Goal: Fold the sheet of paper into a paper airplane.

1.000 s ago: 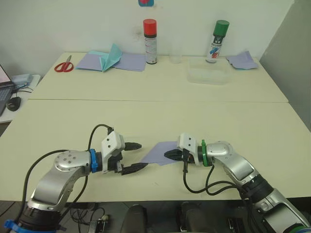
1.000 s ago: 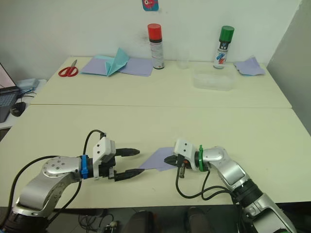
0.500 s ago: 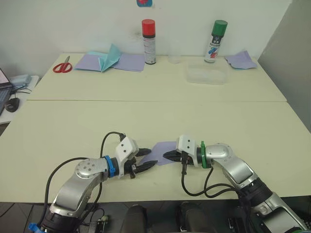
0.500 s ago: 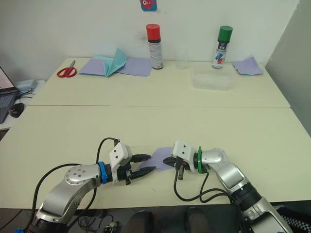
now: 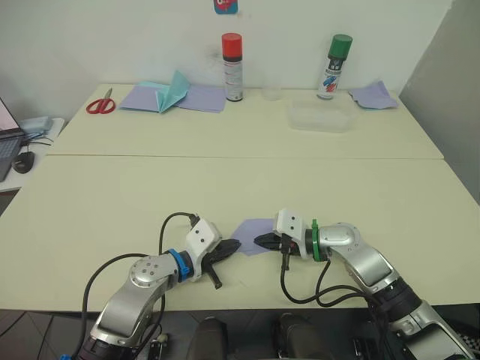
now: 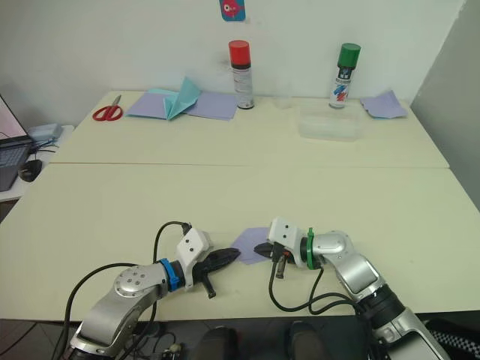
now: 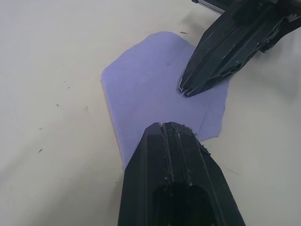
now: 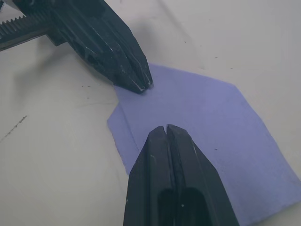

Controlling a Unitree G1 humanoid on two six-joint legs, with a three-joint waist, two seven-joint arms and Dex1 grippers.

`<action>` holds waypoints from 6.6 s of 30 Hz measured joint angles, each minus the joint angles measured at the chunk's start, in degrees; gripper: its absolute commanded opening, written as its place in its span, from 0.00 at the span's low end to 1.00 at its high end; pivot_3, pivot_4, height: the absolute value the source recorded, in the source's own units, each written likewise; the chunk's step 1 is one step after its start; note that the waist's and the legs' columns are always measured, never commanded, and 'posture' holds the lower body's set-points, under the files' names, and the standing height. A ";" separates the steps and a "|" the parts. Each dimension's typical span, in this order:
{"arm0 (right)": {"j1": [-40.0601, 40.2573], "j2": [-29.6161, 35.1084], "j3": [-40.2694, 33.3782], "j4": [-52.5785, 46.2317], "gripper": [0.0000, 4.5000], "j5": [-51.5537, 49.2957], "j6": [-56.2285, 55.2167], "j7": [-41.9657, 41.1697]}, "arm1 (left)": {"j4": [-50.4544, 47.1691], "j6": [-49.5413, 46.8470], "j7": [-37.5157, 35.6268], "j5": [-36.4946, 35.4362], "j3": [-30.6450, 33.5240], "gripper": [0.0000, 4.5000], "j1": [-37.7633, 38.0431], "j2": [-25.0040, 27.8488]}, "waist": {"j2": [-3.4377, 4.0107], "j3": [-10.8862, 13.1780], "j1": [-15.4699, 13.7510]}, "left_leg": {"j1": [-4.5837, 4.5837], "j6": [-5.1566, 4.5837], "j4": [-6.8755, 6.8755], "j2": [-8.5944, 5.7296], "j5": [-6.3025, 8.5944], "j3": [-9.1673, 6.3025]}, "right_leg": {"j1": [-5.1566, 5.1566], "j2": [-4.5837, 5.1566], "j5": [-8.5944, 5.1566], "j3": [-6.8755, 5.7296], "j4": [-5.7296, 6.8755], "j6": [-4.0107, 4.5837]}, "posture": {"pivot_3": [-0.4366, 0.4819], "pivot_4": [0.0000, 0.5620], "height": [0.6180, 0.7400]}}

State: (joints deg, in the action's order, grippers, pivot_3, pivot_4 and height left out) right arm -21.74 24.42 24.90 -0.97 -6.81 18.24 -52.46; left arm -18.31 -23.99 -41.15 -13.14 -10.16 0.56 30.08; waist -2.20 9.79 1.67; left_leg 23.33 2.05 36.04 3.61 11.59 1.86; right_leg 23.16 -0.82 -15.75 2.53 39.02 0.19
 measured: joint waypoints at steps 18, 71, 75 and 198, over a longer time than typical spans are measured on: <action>-11.06 3.36 -15.62 1.72 0.99 -18.34 43.98 1.56 | 2.42 5.89 -1.58 5.17 -3.30 0.00 -1.43 2.31 | 0.22 -0.14 -0.02 | -0.08 -0.01 -0.06 0.01 0.00 0.09 | 0.01 0.18 0.05 0.14 -0.03 -0.08 | 0.48 0.27 1.00; -23.98 -13.30 -12.93 28.48 0.91 -21.72 44.98 -2.46 | 4.36 8.32 -3.35 5.85 -3.83 0.00 -1.88 2.23 | 0.52 -0.59 0.38 | -0.35 -0.02 -0.45 0.04 0.02 0.06 | 0.04 0.02 -0.21 0.15 -0.08 0.33 | 0.48 0.27 1.00; -24.06 -13.42 -11.78 30.47 0.62 -19.63 41.42 -3.48 | 4.24 8.32 -3.38 5.97 -3.88 0.00 -1.88 2.23 | 0.53 -0.59 0.39 | -0.35 -0.02 -0.46 0.05 0.02 0.06 | 0.04 0.02 -0.22 0.15 -0.09 0.35 | 0.48 0.27 1.00; -4.95 -3.47 2.63 10.84 0.00 5.36 -16.27 -12.78 | -0.63 -6.80 -8.98 -6.53 2.34 0.00 -10.84 6.25 | 0.24 -0.45 0.08 | -0.41 0.02 -1.07 -0.02 0.02 0.03 | 0.05 -0.10 -0.41 -0.01 -0.10 0.51 | 0.48 0.27 1.00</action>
State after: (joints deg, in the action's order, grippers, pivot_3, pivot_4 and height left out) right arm -26.69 20.95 27.53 9.87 -1.45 1.97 -65.23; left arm -18.95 -30.79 -50.13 -19.67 -7.82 -10.28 36.33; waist -1.96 9.34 1.75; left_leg 22.92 2.07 34.97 3.59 11.61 1.89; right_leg 23.20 -0.91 -16.16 2.51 38.92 0.70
